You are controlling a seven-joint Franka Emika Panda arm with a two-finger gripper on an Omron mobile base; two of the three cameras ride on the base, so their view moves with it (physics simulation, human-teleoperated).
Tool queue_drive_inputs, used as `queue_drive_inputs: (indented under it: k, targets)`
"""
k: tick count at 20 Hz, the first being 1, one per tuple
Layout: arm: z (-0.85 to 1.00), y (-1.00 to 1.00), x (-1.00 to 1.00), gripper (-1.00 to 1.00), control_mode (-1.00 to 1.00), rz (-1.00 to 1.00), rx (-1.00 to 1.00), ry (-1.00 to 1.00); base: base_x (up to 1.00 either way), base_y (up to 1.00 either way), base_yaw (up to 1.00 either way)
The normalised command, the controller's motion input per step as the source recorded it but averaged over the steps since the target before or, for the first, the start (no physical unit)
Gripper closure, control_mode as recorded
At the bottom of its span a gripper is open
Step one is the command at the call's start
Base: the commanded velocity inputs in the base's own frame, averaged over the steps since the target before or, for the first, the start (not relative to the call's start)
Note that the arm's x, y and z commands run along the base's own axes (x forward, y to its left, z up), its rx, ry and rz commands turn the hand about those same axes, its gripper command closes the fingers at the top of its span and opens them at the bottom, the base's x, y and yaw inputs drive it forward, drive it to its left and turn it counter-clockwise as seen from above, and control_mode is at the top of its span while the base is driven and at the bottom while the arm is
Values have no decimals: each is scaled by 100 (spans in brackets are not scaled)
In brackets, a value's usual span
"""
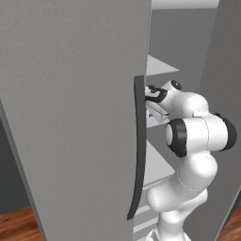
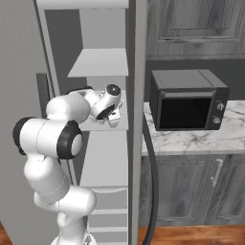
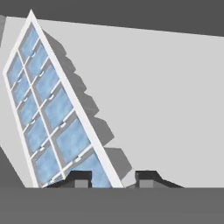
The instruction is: The ice cube tray has been filled with water. Take the tray and place it in the freezer to make ice. Close the freezer door after placing the tray.
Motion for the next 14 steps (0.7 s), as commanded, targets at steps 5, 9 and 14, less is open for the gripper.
queue_drive_inputs:
  k: [5,9,14]
  targets:
    - [0,0,-23,-100,-100,0,0,0,0,0,0]
    - [0,0,-57,-100,-100,0,-1,-6,0,0,0]
    - [0,0,-92,-100,-100,-2,0,-6,0,0,0]
